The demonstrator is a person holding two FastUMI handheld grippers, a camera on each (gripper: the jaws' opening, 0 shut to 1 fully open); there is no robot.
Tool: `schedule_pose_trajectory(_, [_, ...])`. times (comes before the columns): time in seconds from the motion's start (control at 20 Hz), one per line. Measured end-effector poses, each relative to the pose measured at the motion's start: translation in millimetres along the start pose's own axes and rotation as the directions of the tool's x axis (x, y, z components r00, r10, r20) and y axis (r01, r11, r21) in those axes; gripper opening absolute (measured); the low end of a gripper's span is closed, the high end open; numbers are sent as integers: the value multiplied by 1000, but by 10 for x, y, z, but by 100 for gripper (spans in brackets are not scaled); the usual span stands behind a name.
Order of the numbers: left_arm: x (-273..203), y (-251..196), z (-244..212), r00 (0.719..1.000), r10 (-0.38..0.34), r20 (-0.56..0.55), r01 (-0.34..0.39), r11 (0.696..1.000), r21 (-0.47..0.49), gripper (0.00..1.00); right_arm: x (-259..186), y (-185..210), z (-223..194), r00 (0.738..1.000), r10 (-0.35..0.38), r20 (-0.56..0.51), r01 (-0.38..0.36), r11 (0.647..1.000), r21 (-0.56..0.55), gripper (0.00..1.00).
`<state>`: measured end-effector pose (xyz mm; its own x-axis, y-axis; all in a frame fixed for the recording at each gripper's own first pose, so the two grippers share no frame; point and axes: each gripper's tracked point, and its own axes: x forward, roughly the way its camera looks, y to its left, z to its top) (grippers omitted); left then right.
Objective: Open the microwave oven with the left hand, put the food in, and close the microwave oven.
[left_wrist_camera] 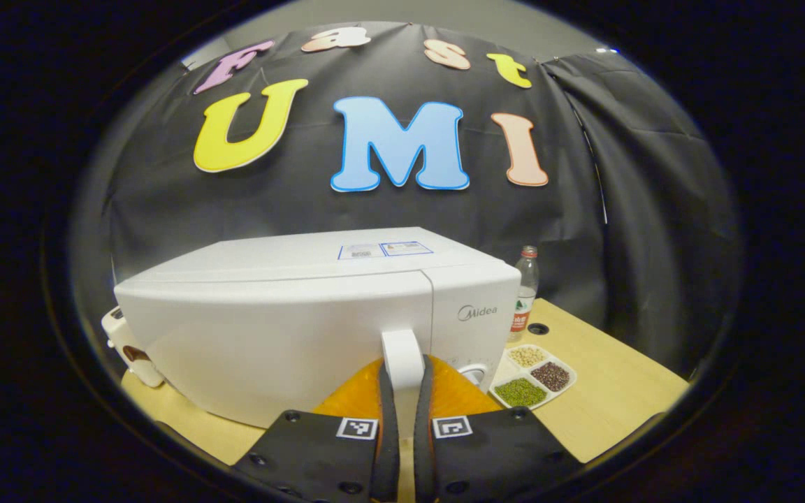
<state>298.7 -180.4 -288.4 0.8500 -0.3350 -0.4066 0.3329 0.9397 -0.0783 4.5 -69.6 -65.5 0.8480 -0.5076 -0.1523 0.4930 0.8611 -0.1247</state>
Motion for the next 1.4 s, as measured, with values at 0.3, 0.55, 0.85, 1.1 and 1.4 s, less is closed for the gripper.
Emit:
schedule_pose_trajectory(0.3, [-8, 9, 11, 1000, 18, -11, -17, 1000, 15, 12, 42, 97, 17, 996, 93, 7, -93, 996, -16, 98])
schedule_pose_trajectory(0.55, [-63, 5, 42, 998, 56, -4, -56, 998, 21, 12, 82, -2, 113, 989, 148, 26, -147, 988, -40, 98])
schedule_pose_trajectory(0.85, [-401, 14, -17, 995, 96, 31, -98, 993, 70, 7, 108, -99, 76, 981, 195, 12, -195, 981, -26, 98])
schedule_pose_trajectory(1.1, [-732, 17, -170, 998, 68, 6, -68, 998, 17, 5, 43, 5, 47, 962, 271, 20, -272, 962, 7, 98])
schedule_pose_trajectory(1.4, [-1395, 182, -335, 994, 108, 3, -108, 994, 6, 7, -123, 132, 22, 913, 406, 38, -407, 913, 31, 98])
